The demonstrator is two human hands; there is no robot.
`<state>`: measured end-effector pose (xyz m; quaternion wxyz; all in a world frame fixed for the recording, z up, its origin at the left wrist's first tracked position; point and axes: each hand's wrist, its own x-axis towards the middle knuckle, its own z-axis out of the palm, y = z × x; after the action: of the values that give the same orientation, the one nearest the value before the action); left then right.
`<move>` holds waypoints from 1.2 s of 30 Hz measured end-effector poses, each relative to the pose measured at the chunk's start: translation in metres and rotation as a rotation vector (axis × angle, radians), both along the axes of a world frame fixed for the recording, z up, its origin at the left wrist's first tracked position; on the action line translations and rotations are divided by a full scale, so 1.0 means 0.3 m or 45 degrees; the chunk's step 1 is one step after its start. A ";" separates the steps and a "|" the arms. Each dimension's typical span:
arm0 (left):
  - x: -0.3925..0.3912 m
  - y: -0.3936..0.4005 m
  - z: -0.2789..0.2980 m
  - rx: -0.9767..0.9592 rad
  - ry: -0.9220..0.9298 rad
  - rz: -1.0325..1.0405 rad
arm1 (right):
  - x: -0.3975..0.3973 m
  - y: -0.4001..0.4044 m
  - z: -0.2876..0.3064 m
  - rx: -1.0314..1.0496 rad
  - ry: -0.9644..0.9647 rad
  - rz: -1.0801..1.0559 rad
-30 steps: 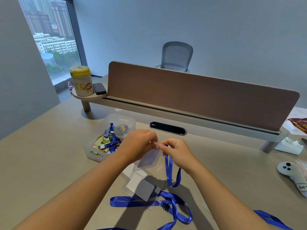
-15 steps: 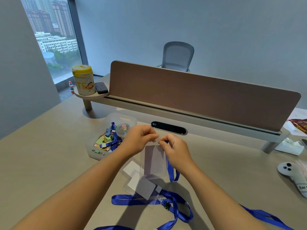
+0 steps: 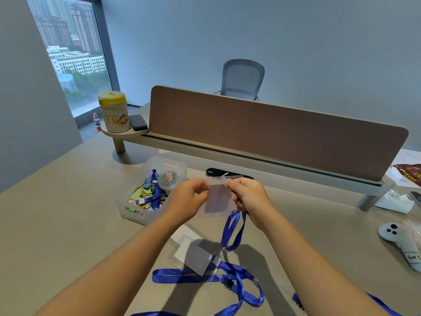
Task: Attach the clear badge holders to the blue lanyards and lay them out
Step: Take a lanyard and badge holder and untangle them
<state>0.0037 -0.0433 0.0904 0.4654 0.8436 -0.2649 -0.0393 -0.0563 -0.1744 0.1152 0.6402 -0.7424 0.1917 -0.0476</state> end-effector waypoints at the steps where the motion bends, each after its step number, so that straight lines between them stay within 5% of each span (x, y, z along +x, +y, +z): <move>1: 0.001 -0.001 0.003 -0.039 -0.024 0.044 | -0.001 -0.006 0.001 -0.004 0.022 -0.006; 4: -0.004 -0.006 0.016 -0.084 -0.150 0.121 | -0.008 -0.018 0.003 -0.092 0.077 0.001; 11: -0.002 -0.009 0.014 0.085 -0.450 0.142 | -0.010 -0.028 -0.074 -0.754 0.042 -0.047; 23: 0.002 0.023 -0.236 0.427 -0.158 0.120 | -0.027 -0.102 -0.410 -0.727 0.550 0.138; 36: 0.086 -0.006 -0.333 0.459 -0.058 0.067 | 0.011 -0.132 -0.599 -0.772 0.708 0.051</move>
<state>0.0296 -0.0451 -0.0094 0.3014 0.9206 -0.2421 -0.0548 -0.0531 -0.2141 -0.0645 0.3171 -0.8855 0.3203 0.1130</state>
